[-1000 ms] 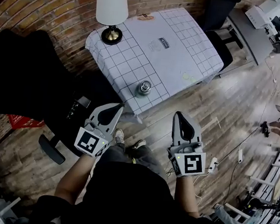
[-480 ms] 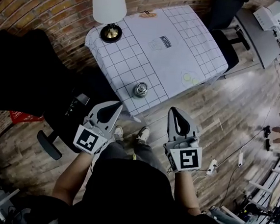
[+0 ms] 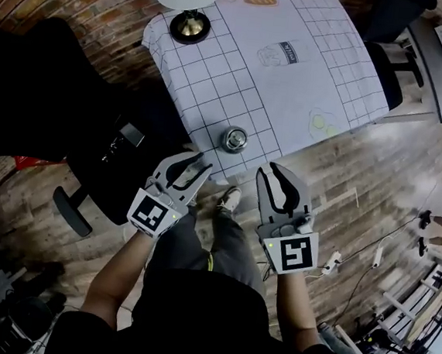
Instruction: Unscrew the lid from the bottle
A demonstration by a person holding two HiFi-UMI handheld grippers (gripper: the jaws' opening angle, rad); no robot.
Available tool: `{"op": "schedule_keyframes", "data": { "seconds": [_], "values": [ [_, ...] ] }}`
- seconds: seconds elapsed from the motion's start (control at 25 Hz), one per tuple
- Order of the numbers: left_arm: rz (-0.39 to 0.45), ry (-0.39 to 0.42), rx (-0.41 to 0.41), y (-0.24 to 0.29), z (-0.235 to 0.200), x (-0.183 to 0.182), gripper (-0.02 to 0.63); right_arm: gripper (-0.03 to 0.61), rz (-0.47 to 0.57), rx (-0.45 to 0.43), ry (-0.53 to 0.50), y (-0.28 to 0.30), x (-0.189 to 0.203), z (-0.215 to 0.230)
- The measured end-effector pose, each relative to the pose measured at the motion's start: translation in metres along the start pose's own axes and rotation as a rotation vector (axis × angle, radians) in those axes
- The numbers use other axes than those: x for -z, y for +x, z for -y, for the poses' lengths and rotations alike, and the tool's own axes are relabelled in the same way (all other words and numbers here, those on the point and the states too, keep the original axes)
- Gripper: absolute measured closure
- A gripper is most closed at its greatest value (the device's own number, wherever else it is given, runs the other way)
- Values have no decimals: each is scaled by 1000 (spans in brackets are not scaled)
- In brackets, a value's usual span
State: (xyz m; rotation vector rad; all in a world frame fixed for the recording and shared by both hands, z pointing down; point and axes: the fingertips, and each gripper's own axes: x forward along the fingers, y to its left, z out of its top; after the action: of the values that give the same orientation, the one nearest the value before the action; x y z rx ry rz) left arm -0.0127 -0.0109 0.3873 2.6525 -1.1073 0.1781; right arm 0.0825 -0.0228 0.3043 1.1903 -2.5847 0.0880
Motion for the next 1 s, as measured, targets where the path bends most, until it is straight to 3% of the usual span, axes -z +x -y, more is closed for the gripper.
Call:
{"op": "schedule_keyframes", "data": {
  "seconds": [0.32, 0.44, 0.84, 1.0],
  "values": [
    [-39, -30, 43, 49, -14, 49, 350, 490, -18, -37, 28, 34, 36, 13],
    [-45, 11, 67, 71, -17, 60, 278, 471, -16, -70, 20, 42, 45, 13],
    [-17, 65, 107, 108, -22, 70, 235, 347, -5, -197, -19, 68, 67, -6],
    [-9, 35, 103, 115, -21, 66, 229, 305, -7, -224, -24, 81, 72, -10]
  ]
}}
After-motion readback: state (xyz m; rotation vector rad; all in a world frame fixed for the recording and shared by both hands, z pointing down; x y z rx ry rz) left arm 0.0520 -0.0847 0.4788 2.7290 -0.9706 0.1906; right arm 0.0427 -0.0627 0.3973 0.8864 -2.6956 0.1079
